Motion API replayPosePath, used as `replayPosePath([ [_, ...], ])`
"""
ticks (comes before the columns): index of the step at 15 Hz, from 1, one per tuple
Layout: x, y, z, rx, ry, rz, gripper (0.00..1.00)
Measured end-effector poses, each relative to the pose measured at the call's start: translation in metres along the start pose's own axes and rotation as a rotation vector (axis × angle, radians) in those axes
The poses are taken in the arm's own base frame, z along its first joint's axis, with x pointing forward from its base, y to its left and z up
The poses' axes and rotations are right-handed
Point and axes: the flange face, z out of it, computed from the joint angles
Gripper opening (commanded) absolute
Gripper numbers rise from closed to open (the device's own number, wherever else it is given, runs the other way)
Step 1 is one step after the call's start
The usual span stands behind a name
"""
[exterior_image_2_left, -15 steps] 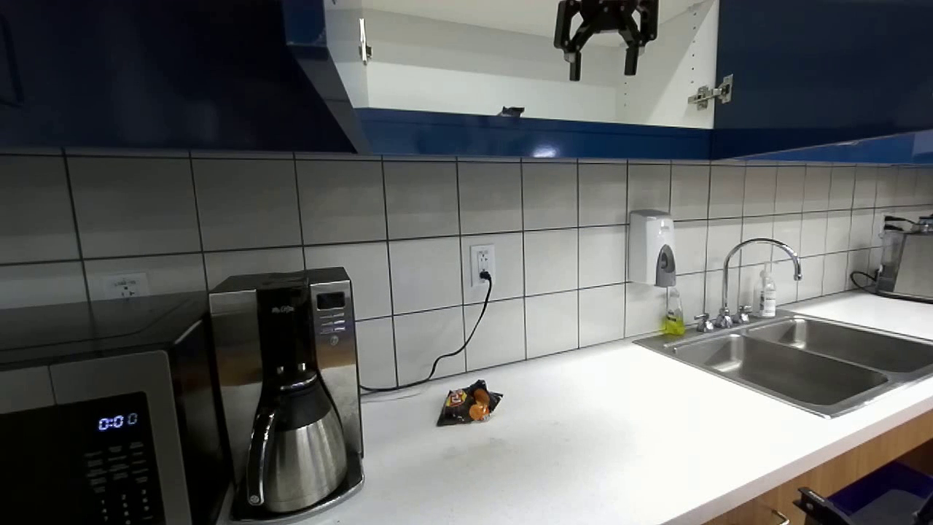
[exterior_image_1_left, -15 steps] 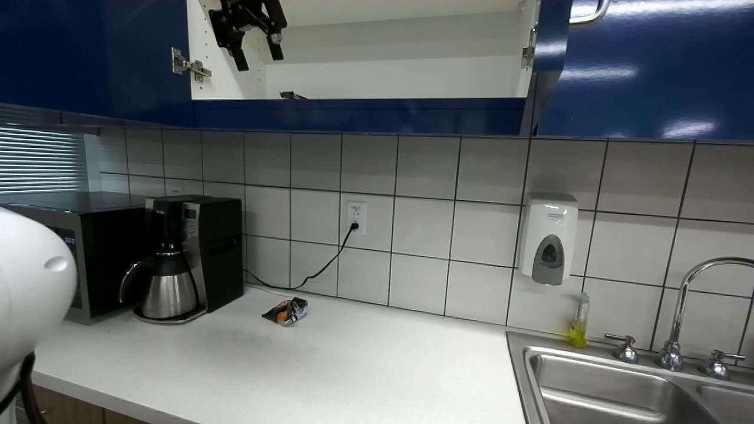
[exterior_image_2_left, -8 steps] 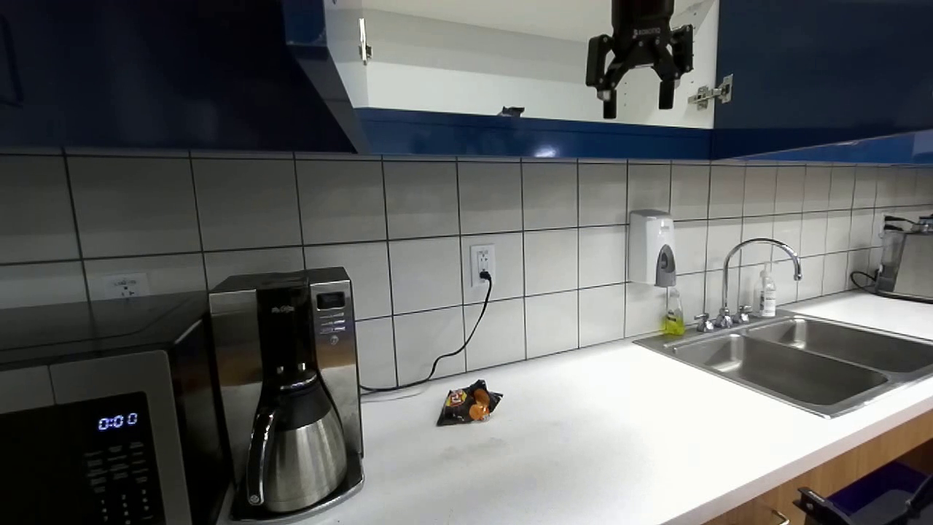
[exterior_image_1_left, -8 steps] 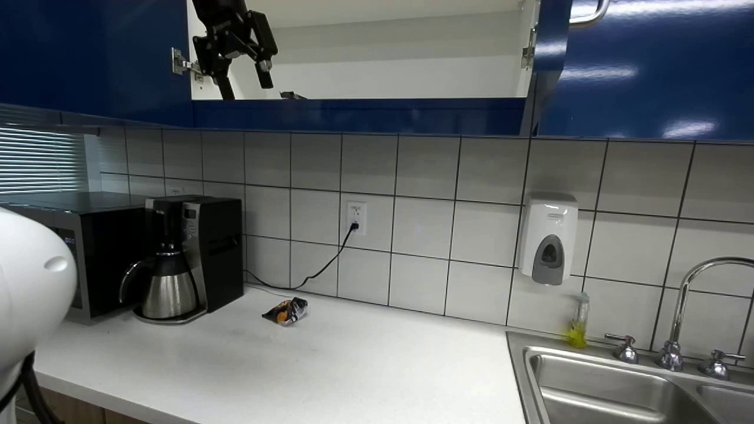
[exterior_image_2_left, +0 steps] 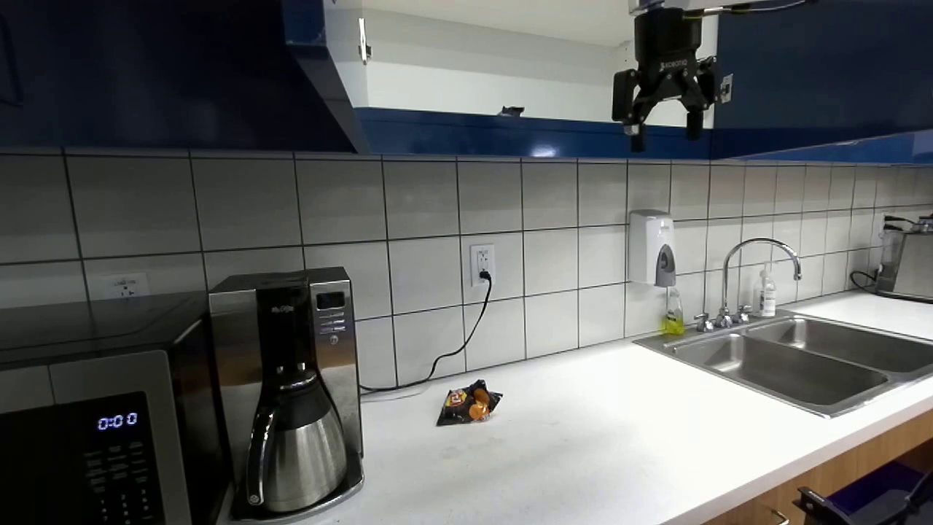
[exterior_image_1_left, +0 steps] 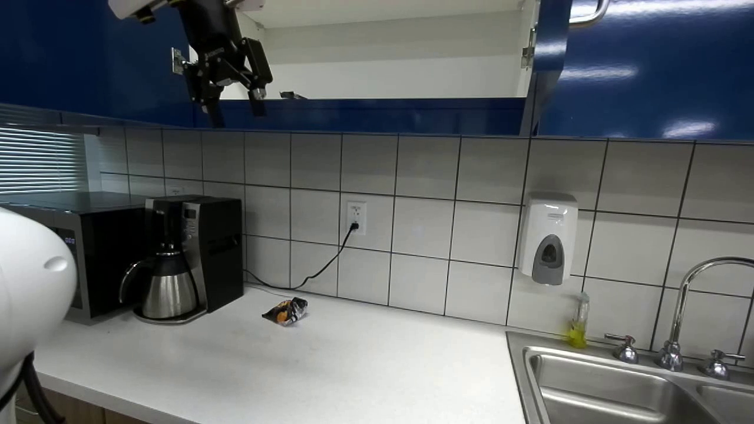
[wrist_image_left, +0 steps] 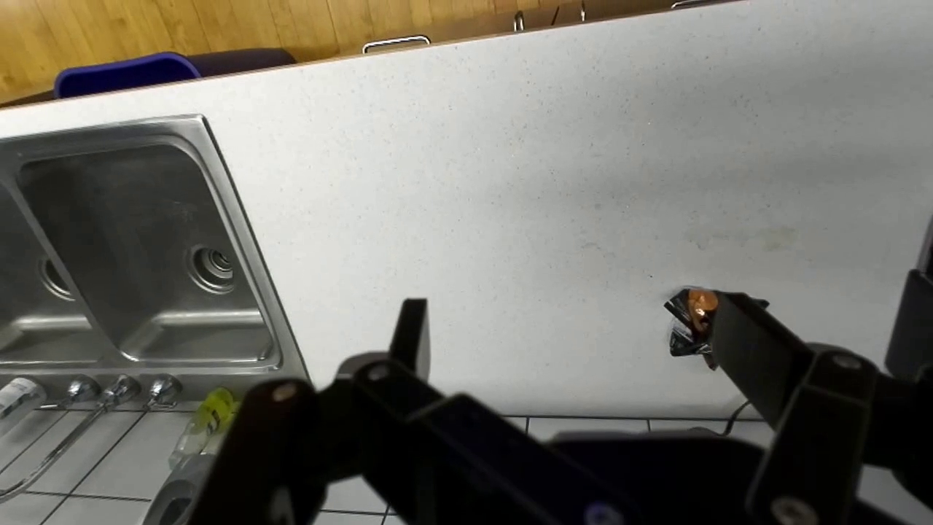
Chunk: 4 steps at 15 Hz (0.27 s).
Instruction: Put the chocolate bar inside the cabinet
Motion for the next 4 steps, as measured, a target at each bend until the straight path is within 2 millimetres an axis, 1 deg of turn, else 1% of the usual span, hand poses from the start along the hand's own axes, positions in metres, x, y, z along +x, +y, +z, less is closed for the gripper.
replayPosePath([
  [4, -0.0009, 0.0002, -0.0002, 0.0, 0.001, 0.0, 1.0],
])
